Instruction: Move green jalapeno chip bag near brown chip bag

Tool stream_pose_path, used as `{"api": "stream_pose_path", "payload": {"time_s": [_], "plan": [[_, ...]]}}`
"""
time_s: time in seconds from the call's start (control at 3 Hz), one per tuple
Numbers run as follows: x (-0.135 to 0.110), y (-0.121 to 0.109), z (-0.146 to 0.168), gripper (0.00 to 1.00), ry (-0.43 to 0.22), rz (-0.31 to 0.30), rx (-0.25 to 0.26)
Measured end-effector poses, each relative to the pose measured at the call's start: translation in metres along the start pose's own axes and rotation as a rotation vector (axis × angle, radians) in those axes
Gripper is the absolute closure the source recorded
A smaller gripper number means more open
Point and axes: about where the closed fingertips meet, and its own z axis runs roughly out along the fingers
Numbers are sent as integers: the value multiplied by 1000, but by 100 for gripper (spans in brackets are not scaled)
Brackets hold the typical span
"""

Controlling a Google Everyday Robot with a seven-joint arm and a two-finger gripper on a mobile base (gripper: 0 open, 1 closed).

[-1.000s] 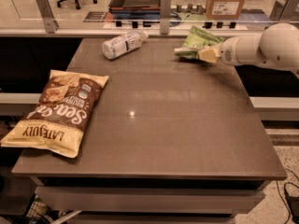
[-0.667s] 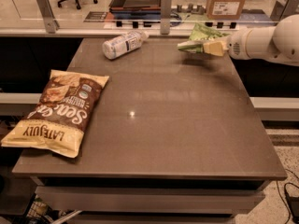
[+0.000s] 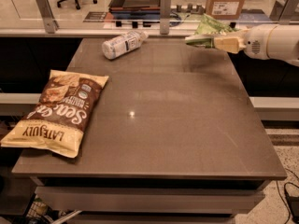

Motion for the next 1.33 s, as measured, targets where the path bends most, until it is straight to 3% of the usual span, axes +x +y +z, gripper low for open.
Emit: {"api": "stream_pose_path", "payload": {"time_s": [0.33, 1.33], "plan": [[-7, 24, -20, 100, -34, -17, -52], [-16, 118, -59, 100, 11, -101, -201]]}}
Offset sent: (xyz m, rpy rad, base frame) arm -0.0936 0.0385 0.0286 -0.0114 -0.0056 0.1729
